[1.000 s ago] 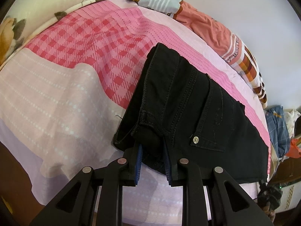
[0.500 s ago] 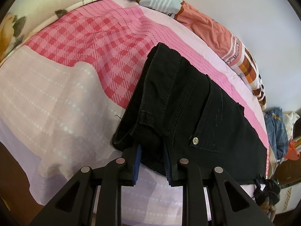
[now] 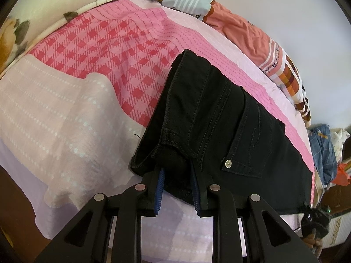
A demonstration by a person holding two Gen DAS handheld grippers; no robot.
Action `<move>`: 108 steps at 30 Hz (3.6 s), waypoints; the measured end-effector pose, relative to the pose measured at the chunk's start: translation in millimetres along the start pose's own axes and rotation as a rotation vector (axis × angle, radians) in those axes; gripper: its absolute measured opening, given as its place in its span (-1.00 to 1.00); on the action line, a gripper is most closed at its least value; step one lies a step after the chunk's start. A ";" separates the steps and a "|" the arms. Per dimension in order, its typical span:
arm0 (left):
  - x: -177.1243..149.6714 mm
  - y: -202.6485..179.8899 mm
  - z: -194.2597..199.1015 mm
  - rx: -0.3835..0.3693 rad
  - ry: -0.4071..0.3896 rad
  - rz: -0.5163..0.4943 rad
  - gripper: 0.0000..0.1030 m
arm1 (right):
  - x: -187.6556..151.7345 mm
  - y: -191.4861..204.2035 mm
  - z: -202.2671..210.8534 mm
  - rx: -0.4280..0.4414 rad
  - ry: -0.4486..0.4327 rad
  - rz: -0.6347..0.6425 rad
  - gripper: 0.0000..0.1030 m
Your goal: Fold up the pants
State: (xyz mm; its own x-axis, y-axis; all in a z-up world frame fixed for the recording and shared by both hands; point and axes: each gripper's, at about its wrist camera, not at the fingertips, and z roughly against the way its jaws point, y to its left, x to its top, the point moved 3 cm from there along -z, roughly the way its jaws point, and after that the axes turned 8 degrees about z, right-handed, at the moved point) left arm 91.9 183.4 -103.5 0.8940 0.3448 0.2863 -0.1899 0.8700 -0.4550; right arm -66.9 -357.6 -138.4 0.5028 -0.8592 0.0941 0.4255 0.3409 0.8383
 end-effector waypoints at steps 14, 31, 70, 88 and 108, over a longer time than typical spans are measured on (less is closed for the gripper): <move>5.4 -2.4 -4.6 0.018 0.010 -0.006 -0.53 | -8.6 -36.5 25.1 0.081 -0.058 -0.101 -0.51; 4.7 -3.0 -7.3 0.035 0.002 -0.011 -0.50 | 72.3 -122.6 131.6 0.066 -0.385 -0.261 -0.48; -7.7 -25.7 -11.1 0.077 -0.057 -0.148 0.08 | 86.9 -110.7 167.6 -0.328 -0.350 -0.034 -0.96; -17.3 -33.5 16.1 -0.001 -0.111 -0.075 0.08 | 195.8 13.6 91.6 -0.586 -0.208 0.647 0.15; -19.5 -44.9 21.6 -0.015 -0.158 -0.060 0.08 | 201.7 10.8 120.4 -0.590 -0.336 0.592 -0.79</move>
State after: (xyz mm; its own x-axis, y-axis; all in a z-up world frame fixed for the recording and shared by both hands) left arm 74.2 145.3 -70.4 0.8281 0.3450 0.4419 -0.1312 0.8856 -0.4456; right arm -51.5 -573.1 -45.7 0.5554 -0.5153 0.6527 0.5306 0.8239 0.1990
